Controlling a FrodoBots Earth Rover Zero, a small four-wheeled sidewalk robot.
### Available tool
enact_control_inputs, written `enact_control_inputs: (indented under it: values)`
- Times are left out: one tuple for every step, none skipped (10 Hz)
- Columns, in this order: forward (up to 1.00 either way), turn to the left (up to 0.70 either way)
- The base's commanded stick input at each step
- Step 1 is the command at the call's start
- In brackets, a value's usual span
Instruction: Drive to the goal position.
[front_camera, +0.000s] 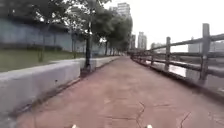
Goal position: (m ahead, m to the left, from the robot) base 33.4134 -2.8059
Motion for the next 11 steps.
enact_control_inputs:
  values:
    - [1.00,-0.40]
    - [1.00,-0.40]
    - [1.00,-0.40]
    - [1.00,-0.02]
    - [1.00,0.00]
    - [1.00,0.00]
    - [1.00,0.00]
    - [1.00,-0.08]
    - [1.00,-0.31]
    - [1.00,-0.40]
    - [1.00,-0.29]
